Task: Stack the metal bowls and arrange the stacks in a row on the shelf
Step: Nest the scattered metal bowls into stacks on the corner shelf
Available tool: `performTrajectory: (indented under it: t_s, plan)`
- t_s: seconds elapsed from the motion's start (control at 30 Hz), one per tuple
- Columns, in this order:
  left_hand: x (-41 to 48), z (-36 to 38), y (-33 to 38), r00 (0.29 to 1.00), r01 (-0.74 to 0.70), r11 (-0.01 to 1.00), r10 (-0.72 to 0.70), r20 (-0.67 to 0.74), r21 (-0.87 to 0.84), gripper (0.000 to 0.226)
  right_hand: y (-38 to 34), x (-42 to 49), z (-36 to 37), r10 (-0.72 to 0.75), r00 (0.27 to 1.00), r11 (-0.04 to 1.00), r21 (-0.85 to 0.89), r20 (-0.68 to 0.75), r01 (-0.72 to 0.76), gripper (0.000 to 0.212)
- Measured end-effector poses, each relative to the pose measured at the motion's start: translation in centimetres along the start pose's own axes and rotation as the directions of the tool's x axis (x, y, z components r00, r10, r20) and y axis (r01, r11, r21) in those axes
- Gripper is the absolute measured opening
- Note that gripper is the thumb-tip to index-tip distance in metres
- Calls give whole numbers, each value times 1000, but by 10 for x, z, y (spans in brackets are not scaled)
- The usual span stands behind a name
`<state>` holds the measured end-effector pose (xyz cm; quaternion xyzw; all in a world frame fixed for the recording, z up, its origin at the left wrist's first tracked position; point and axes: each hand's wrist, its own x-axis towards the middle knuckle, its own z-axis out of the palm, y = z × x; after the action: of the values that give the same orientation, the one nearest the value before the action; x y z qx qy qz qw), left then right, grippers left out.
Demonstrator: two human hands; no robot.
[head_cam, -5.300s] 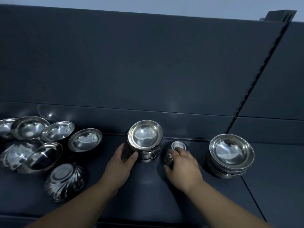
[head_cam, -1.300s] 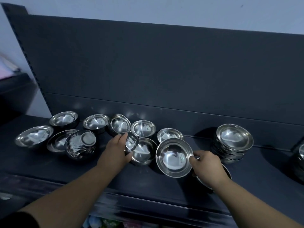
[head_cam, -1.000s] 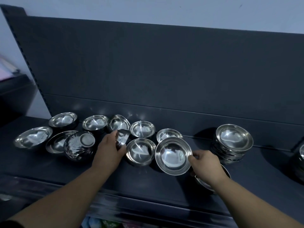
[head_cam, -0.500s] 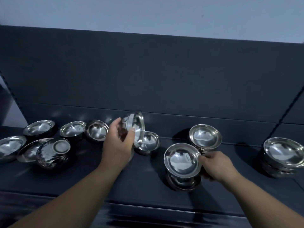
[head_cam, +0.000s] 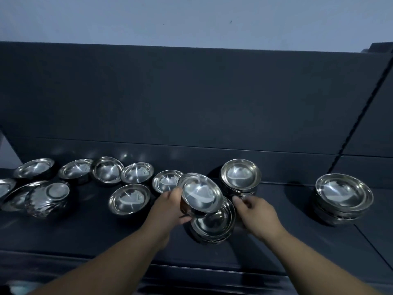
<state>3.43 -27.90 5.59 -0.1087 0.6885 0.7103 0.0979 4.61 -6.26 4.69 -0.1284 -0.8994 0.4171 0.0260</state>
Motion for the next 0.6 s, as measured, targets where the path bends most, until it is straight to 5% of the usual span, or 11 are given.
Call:
performTrajectory:
  t_s: [0.13,0.23,0.3,0.37,0.43,0.5,0.6]
  plan:
    - [-7,17,4,997,-5,1000,4,80,17,34,-13,0,-9,-29,995,977,213,95,8,41]
    - [-14,23,5,995,-23,998,18,95,60,33,-16,2,-8,-23,987,981,195,156,-8,33]
    - [-7,15,-3,988,-140,961,150,-24,237,34,-12,7,-7,-27,992,992,130,124,11,32]
    - [6,-9,-15,900,-221,827,377,-217,517,28,-8,10,-7,-42,994,996,88,102,33,30]
    - [18,-40,-28,801,-173,713,503,-324,679,45,-6,11,-3,-61,994,997,54,95,56,29]
    - [31,-68,-39,757,-59,652,523,-392,756,67,-4,11,2,-70,993,996,61,94,64,25]
    - [40,-90,-44,767,69,695,422,-484,716,92,-3,12,12,-54,994,989,143,97,39,20]
